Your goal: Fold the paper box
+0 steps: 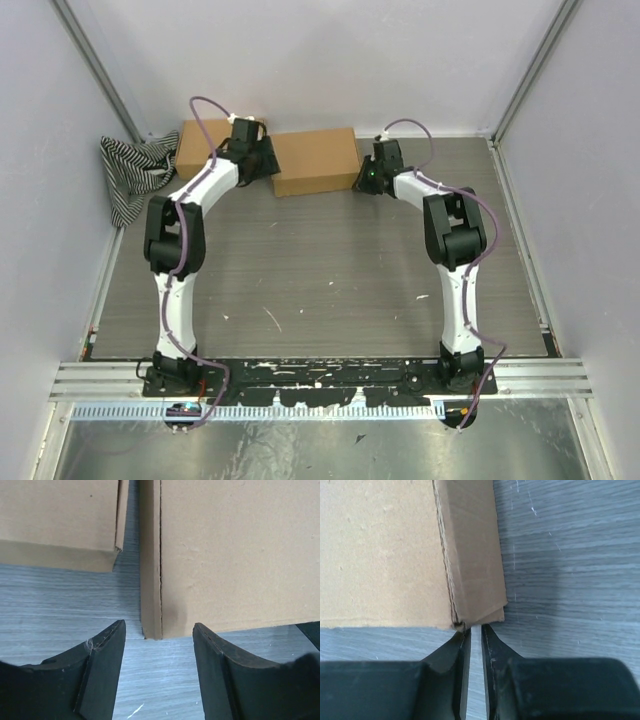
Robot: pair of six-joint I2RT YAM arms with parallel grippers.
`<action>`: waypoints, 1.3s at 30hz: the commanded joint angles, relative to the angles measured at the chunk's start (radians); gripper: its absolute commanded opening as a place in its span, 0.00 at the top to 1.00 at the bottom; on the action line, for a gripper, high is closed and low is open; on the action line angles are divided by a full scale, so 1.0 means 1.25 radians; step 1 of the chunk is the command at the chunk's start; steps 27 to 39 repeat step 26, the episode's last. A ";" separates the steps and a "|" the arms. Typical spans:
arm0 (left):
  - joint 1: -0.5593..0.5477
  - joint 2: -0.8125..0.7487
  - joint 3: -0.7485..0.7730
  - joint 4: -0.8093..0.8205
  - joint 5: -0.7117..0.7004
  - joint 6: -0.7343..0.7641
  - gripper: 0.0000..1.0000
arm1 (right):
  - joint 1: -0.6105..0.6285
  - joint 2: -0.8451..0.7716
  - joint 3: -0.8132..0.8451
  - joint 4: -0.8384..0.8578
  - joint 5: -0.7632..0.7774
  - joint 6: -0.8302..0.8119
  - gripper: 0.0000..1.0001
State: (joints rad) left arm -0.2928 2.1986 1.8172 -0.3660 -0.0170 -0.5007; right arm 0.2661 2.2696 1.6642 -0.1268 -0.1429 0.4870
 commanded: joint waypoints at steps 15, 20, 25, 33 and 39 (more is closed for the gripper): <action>-0.009 -0.764 -0.551 0.018 0.059 0.027 0.02 | 0.015 -0.691 -0.434 -0.034 -0.030 -0.075 0.34; -0.009 -0.894 -0.598 -0.075 0.030 0.056 0.02 | 0.015 -0.805 -0.533 0.009 -0.064 -0.078 0.35; -0.009 -0.989 -0.638 -0.129 0.011 0.085 0.02 | 0.016 -0.887 -0.590 0.026 -0.037 -0.093 0.34; -0.009 -0.996 -0.639 -0.139 0.019 0.086 0.02 | 0.016 -0.891 -0.588 0.010 -0.004 -0.088 0.31; -0.009 -0.996 -0.639 -0.139 0.019 0.086 0.02 | 0.016 -0.891 -0.588 0.010 -0.004 -0.088 0.31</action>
